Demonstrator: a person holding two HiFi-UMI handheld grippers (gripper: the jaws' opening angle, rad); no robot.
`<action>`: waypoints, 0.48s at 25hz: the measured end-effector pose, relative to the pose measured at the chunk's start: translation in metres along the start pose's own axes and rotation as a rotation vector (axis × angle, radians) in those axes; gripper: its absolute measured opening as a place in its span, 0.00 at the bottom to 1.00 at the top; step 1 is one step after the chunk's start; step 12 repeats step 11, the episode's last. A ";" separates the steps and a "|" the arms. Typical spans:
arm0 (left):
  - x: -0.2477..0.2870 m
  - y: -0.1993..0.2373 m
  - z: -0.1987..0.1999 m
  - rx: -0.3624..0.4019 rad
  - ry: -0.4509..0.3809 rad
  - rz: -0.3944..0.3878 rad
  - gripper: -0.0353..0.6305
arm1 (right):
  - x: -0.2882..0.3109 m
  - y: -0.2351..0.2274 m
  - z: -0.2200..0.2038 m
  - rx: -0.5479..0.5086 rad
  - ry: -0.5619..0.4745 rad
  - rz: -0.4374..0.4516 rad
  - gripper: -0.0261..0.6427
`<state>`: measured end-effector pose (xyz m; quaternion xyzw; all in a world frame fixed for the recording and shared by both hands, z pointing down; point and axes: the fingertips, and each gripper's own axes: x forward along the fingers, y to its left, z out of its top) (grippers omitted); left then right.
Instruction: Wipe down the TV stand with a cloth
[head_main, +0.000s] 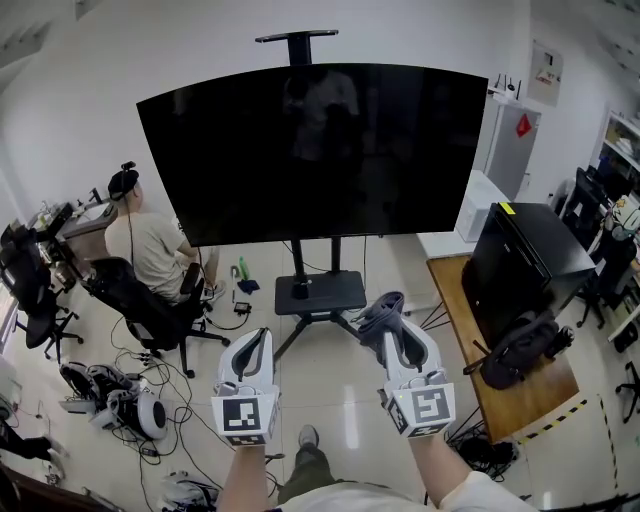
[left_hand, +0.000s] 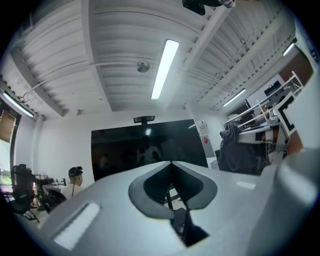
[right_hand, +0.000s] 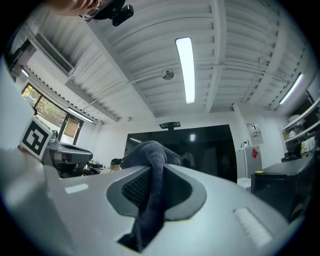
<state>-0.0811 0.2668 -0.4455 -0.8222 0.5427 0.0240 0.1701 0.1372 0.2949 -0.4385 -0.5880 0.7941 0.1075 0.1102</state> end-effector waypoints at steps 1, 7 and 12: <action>-0.013 -0.003 -0.001 0.005 -0.007 -0.001 0.23 | -0.011 0.007 -0.001 0.000 0.000 0.000 0.13; -0.047 -0.035 -0.021 0.015 -0.021 -0.005 0.23 | -0.054 0.011 -0.029 -0.023 -0.019 0.006 0.13; 0.076 -0.029 -0.035 0.011 0.028 -0.007 0.23 | 0.051 -0.063 -0.052 0.007 0.043 0.021 0.13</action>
